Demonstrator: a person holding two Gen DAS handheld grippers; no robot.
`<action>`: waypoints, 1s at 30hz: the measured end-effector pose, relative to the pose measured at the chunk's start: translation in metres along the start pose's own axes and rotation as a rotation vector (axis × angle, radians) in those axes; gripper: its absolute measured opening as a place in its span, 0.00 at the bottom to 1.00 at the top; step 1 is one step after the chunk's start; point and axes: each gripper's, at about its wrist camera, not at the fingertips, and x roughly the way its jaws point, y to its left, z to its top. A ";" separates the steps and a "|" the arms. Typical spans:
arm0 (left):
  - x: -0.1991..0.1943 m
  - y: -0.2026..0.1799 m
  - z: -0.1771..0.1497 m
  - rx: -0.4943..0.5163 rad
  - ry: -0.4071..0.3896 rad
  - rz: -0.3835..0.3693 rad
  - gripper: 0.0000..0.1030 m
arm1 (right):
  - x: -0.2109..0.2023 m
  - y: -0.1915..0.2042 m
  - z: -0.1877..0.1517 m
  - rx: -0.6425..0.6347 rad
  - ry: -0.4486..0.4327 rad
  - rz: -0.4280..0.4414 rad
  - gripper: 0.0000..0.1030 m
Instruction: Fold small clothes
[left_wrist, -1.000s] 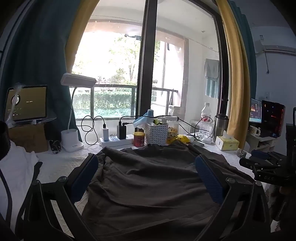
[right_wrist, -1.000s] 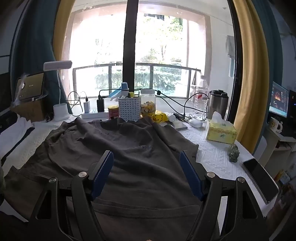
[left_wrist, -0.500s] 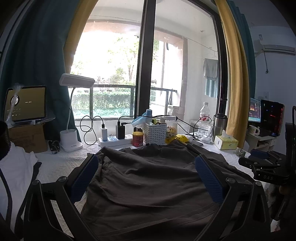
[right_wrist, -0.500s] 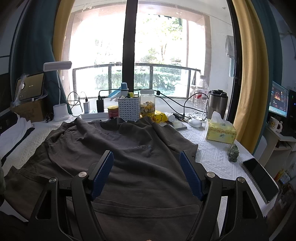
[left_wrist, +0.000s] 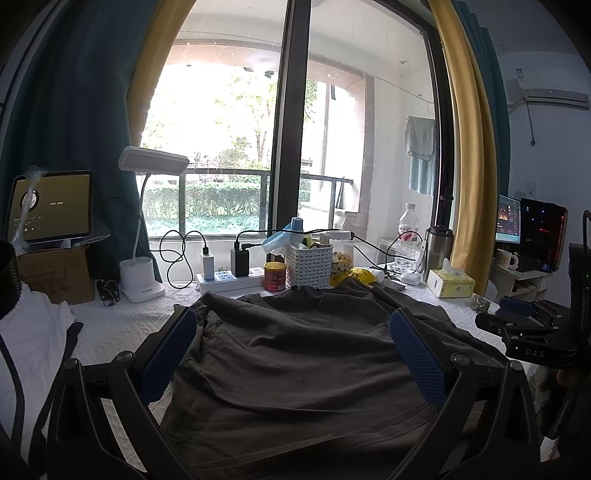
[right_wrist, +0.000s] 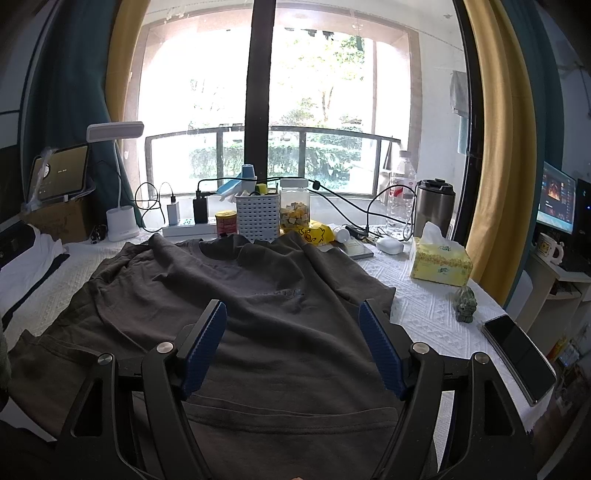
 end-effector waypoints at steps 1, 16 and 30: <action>0.000 0.000 0.000 0.000 0.000 0.000 1.00 | 0.000 0.000 0.000 0.000 0.000 0.000 0.75; 0.001 -0.005 -0.002 0.003 0.007 0.001 1.00 | 0.001 -0.004 -0.002 0.003 0.004 0.000 0.75; 0.036 -0.010 0.005 0.001 0.069 -0.007 1.00 | 0.038 -0.030 0.006 0.053 0.063 -0.007 0.75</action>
